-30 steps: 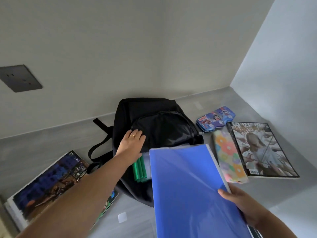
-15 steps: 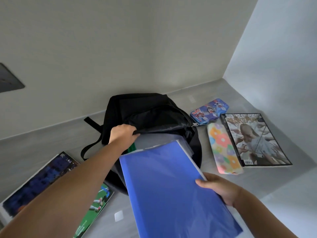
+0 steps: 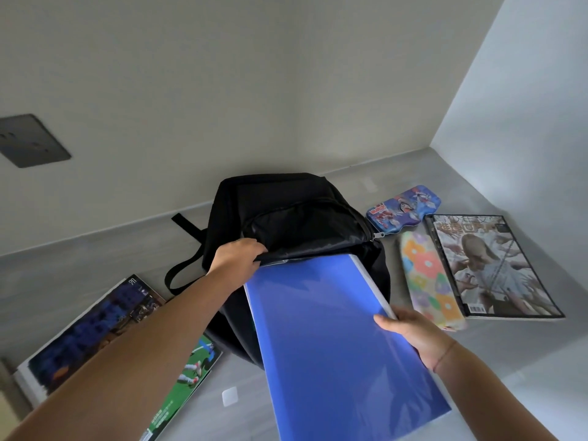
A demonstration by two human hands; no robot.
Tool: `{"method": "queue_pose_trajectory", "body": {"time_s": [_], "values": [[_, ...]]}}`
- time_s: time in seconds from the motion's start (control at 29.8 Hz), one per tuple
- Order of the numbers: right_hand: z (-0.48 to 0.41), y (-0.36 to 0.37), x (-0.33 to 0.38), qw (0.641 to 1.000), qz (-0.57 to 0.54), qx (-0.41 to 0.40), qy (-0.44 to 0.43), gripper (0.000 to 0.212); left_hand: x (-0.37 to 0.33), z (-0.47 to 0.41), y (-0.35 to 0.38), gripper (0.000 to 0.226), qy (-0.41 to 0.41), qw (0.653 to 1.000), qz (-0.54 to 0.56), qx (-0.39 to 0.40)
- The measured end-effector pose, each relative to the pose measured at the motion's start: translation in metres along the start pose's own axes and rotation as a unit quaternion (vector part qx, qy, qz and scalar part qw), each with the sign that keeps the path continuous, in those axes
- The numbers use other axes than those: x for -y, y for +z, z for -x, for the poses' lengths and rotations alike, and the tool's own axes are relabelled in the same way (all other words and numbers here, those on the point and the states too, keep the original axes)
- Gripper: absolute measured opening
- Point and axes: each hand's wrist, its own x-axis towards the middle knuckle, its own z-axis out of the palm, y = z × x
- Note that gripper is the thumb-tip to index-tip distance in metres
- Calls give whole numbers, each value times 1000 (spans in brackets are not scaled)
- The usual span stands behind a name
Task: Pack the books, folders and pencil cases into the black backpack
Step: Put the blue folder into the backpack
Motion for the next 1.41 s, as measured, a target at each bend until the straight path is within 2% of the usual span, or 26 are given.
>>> {"method": "queue_pose_trajectory", "body": {"time_s": [0.07, 0.13, 0.27, 0.37, 0.5, 0.67, 0.7, 0.8, 0.87, 0.97, 1.04, 1.14, 1.31, 1.41], "values": [[1, 2, 1, 1000, -2, -3, -1, 3, 6, 5, 1, 43, 7, 1000, -3, 13], [3, 4, 2, 1000, -6, -8, -9, 9, 11, 7, 0, 48, 26, 999, -7, 23], [3, 7, 2, 999, -17, -23, -18, 10, 17, 7, 0, 54, 53, 998, -10, 33], [1, 9, 6, 1000, -22, -17, 7, 9, 15, 8, 0, 53, 68, 997, -25, 37], [-19, 11, 34, 996, 73, -19, 44, 7, 5, 6, -1, 48, 33, 999, -23, 32], [-29, 6, 45, 981, 168, -89, 24, 51, -9, -7, -4, 38, -53, 997, 49, -8], [-20, 1, 39, 983, 161, -82, 39, 51, -11, -11, -4, 37, -69, 994, 79, -10], [15, -14, 5, 991, 78, 19, 106, 28, -17, -16, -4, 28, -101, 983, 150, -20], [38, -18, -14, 985, 2, 72, 155, 33, -19, -16, -5, 20, -122, 975, 184, -20], [50, -10, -30, 985, -86, 47, 143, 33, -21, -18, -10, 15, -133, 966, 220, 4], [48, 4, -33, 986, -106, -12, 124, 26, -21, -20, -15, 13, -126, 965, 231, 12], [32, 27, -18, 984, -130, -45, 112, 22, -26, -19, -20, 16, -114, 964, 239, 14], [-14, 36, 36, 989, -108, -46, 92, 33, -28, -11, -19, 20, -118, 959, 257, -1], [-9, 31, 47, 991, -96, -26, 94, 33, -25, -10, -15, 22, -129, 956, 261, -15]]}}
